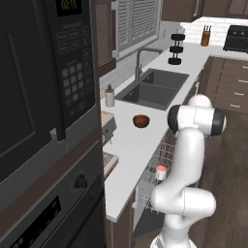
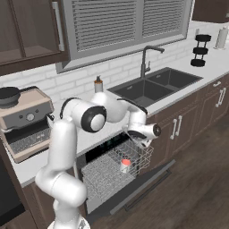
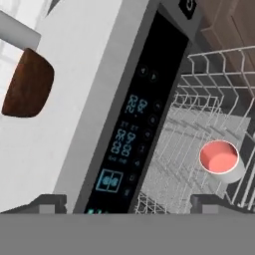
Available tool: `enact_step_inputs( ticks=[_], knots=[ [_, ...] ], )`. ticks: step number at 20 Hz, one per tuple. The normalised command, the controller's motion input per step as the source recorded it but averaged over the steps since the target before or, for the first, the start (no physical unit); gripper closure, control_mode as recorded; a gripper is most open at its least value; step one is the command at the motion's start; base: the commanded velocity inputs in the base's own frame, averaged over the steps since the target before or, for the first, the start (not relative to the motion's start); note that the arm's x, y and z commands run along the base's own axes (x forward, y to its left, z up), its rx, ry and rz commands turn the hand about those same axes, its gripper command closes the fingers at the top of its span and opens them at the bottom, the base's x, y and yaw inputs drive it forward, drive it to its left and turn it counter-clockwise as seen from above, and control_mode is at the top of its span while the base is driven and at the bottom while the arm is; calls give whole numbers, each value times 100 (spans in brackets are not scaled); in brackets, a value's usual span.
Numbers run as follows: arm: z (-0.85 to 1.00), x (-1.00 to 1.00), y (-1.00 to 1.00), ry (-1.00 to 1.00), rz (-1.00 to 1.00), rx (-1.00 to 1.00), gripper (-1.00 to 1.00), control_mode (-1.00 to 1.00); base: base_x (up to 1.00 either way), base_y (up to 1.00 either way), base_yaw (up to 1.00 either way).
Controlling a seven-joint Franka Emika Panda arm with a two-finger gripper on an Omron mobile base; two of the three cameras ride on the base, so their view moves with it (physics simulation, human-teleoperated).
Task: Pick up the cup and bowl from the counter, place them in the dishwasher, and close the dishwasher door.
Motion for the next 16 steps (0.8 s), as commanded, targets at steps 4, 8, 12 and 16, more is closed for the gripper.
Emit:
enact_step_inputs(
  ticks=[4,8,12,16],
  knots=[
    [99,2,34,21,0,4,-100,-100,0,0,0],
    [60,35,65,21,0,0,-100,-100,0,0,0],
    [12,64,77,17,-3,0,-100,-100,0,0,0],
    [0,64,57,21,-7,0,-100,-100,0,0,0]
  ],
)
